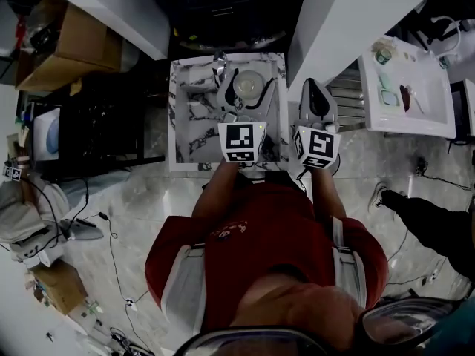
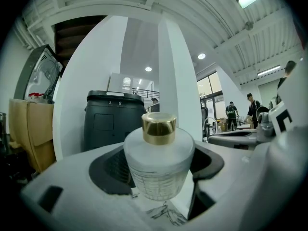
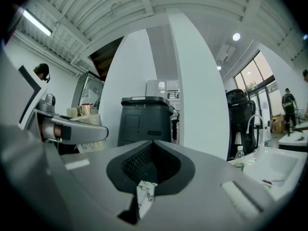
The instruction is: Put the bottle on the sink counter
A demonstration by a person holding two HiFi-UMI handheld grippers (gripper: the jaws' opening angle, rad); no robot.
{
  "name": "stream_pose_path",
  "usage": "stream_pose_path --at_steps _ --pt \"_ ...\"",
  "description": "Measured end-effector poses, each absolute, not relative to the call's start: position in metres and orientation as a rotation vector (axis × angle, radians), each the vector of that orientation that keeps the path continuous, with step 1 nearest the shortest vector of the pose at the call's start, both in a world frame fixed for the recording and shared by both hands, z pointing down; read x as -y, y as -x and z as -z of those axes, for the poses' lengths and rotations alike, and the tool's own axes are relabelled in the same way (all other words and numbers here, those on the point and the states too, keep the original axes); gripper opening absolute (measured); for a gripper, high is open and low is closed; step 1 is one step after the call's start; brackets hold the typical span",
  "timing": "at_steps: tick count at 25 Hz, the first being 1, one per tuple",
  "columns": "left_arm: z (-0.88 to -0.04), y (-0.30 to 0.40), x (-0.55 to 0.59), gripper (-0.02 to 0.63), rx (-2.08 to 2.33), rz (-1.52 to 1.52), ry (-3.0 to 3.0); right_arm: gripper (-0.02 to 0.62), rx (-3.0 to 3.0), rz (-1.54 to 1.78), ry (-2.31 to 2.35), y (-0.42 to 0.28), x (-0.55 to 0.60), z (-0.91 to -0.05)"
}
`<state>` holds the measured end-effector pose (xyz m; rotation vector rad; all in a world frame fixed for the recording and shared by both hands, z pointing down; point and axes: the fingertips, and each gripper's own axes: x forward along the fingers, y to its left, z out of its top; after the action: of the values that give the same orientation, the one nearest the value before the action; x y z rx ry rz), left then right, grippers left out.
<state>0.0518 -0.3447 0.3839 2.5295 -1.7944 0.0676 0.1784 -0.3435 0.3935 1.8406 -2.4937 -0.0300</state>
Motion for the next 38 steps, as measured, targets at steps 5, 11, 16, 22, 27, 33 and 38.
stream_pose_path --at_steps 5,11,16,22,27,33,38 --pt "-0.404 -0.052 0.356 0.336 1.799 -0.114 -2.491 0.002 2.493 0.004 -1.82 -0.182 0.355 -0.404" --pt "-0.433 -0.056 0.367 0.336 1.789 -0.165 -2.441 0.003 2.489 -0.037 -1.789 -0.185 0.368 -0.419" --pt "-0.46 -0.06 0.376 0.336 1.771 -0.201 -2.399 0.003 2.484 -0.067 -1.766 -0.188 0.376 -0.435" --pt "-0.488 -0.067 0.388 0.336 1.749 -0.265 -2.369 0.002 2.485 -0.146 -1.761 -0.192 0.386 -0.448" --pt "-0.514 -0.068 0.395 0.336 1.73 -0.323 -2.337 0.003 2.474 -0.167 -1.745 -0.193 0.393 -0.46" --pt "-0.538 -0.069 0.405 0.336 1.72 -0.371 -2.311 0.003 2.45 -0.204 -1.741 -0.204 0.4 -0.477" --pt "-0.558 -0.07 0.417 0.336 1.704 -0.398 -2.292 0.003 2.43 -0.216 -1.735 -0.208 0.406 -0.491"
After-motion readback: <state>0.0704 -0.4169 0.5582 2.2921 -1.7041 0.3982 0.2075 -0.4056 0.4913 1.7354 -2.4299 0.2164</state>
